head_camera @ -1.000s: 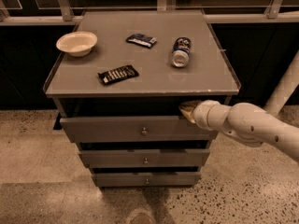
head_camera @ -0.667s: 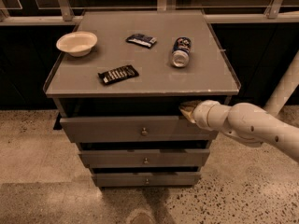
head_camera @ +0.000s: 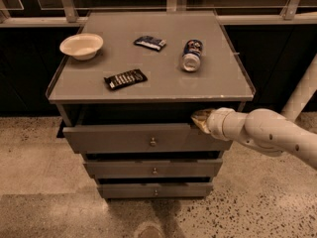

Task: Open top drawer

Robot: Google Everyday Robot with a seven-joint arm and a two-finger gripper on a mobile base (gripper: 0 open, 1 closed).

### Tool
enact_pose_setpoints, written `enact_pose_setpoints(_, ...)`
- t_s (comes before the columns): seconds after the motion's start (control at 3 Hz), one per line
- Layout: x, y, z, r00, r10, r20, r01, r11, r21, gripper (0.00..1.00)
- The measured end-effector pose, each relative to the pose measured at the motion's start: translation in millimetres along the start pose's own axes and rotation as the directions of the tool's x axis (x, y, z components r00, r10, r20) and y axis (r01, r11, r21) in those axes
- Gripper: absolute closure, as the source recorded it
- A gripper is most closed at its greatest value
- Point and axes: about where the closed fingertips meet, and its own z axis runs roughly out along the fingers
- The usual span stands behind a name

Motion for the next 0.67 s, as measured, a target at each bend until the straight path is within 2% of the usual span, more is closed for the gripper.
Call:
enact_pose_setpoints(0.33, 9.0, 1.9, -16.3, 0.999, 0.03, -0.031, -0.03, 0.9994, -0.017, 1.0)
enact_pose_setpoints(0.67, 9.0, 1.9, -16.2, 0.999, 0.029, -0.031, -0.03, 0.9994, -0.017, 1.0)
